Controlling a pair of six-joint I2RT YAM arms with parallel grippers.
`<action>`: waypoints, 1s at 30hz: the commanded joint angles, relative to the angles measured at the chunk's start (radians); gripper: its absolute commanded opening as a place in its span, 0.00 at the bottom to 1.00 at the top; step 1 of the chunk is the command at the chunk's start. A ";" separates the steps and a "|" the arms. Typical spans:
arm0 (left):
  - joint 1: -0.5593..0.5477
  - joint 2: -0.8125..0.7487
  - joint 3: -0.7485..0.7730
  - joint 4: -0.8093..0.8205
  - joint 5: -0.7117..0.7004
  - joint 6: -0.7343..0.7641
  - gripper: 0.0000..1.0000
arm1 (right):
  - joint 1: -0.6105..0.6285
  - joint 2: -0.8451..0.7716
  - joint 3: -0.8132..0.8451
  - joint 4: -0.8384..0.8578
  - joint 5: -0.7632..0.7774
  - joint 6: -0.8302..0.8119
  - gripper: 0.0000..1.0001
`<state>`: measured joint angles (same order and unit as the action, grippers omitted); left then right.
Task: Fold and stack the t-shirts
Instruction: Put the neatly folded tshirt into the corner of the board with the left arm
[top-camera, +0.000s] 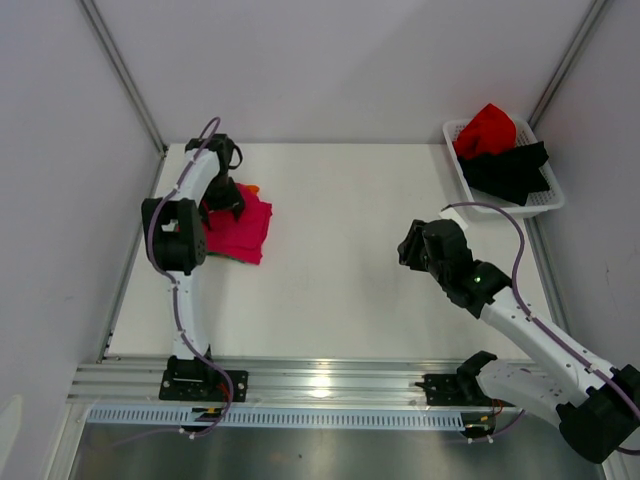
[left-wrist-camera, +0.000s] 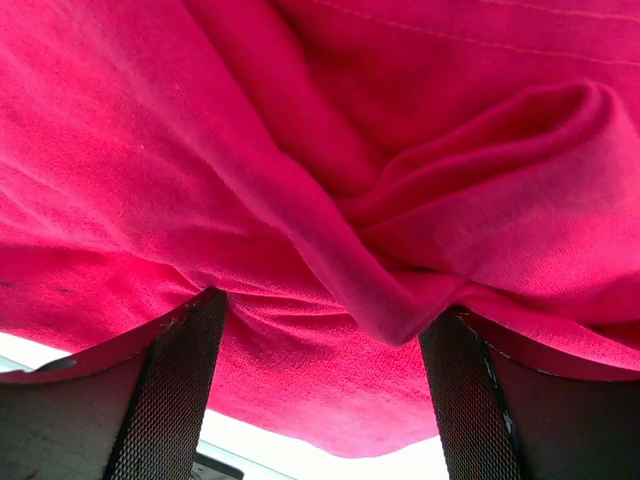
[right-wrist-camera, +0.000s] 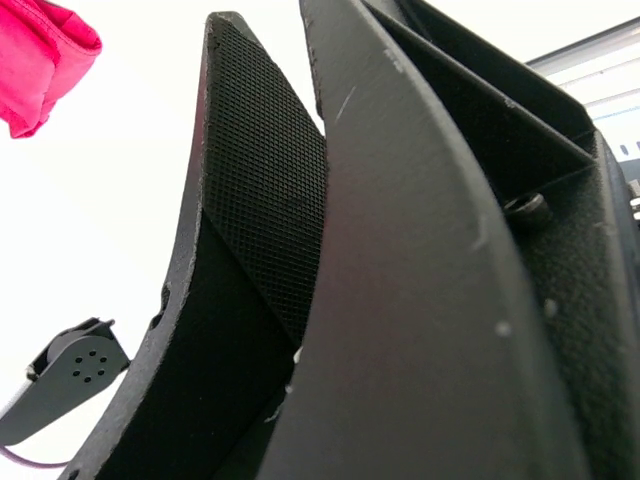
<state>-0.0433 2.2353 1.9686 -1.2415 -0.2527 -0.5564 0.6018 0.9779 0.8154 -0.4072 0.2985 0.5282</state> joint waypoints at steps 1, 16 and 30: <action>0.002 0.035 0.075 -0.006 -0.028 0.021 0.79 | -0.004 -0.021 0.010 0.007 0.017 0.000 0.41; 0.097 0.089 0.127 0.004 0.006 0.016 0.79 | -0.005 -0.065 0.018 -0.044 0.059 -0.008 0.41; 0.175 0.129 0.233 0.016 0.098 0.041 0.77 | -0.005 -0.065 0.050 -0.078 0.074 -0.016 0.41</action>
<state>0.1257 2.3356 2.1551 -1.2556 -0.1482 -0.5381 0.5999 0.9268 0.8261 -0.4789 0.3553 0.5220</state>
